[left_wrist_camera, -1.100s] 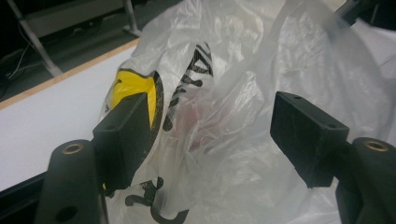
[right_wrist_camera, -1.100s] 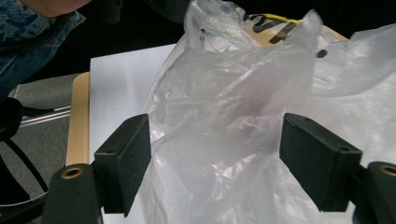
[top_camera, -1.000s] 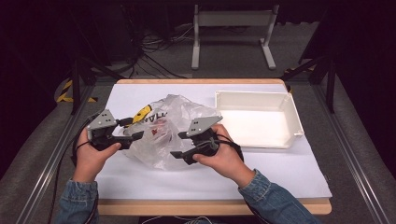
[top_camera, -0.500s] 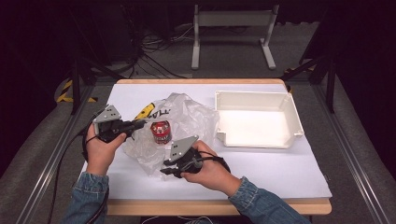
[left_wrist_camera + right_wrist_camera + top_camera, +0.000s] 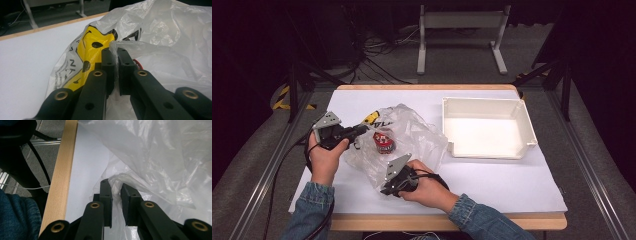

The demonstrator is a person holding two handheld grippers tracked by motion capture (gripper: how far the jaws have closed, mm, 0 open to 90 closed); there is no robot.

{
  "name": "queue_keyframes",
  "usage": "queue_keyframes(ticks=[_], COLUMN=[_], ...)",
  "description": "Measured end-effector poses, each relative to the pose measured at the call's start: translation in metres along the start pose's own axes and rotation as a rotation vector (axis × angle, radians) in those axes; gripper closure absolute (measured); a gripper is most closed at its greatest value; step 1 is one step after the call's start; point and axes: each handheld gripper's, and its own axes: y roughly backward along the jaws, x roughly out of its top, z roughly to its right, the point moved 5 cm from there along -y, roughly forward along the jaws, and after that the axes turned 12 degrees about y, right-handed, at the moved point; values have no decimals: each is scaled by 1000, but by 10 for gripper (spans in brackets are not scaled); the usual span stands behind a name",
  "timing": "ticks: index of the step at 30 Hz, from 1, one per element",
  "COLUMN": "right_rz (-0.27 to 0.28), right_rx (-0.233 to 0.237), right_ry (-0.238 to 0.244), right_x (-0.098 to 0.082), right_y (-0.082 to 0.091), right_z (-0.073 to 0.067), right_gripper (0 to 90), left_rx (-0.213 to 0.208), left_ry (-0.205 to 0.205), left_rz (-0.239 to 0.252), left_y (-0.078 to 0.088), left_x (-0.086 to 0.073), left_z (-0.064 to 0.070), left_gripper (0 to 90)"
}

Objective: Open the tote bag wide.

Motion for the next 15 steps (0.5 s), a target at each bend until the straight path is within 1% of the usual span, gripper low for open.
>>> queue_keyframes(ticks=[1, 4, 7, 9, 10, 12, 13, 14, 15], right_rz=[-4, -10, -5, -2, 1, 11, 19, 27, 27], right_rx=[0, -15, -30, -32, -35, -58, -70, -83, -83], right_ry=[7, 8, 14, 12, 12, 8, 7, 8, 8], right_x=[-1, -1, 1, 1, 2, 4, 5, 5, 5], right_y=[-2, -5, 0, 2, 4, 11, 16, 21, 21], right_z=[0, -1, -2, -2, -2, -1, -1, -1, -1], right_gripper=[790, 755, 749, 736, 702, 630, 594, 552, 552], left_rx=[0, -3, -7, -8, -12, -10, -11, -8, -8], left_ry=[-7, -6, -21, -19, -30, -33, -33, -41, -41], left_rz=[-2, -6, -8, -4, -1, 7, 4, 8, 8], left_y=[-1, -2, -2, -1, 0, 2, 3, 3, 3], left_x=[0, -1, -2, -1, -1, -1, -1, -1, -1], left_z=[0, 4, 6, 8, 9, 11, 13, 13, 13], left_gripper=[833, 830, 785, 786, 793, 804, 806, 808, 809])
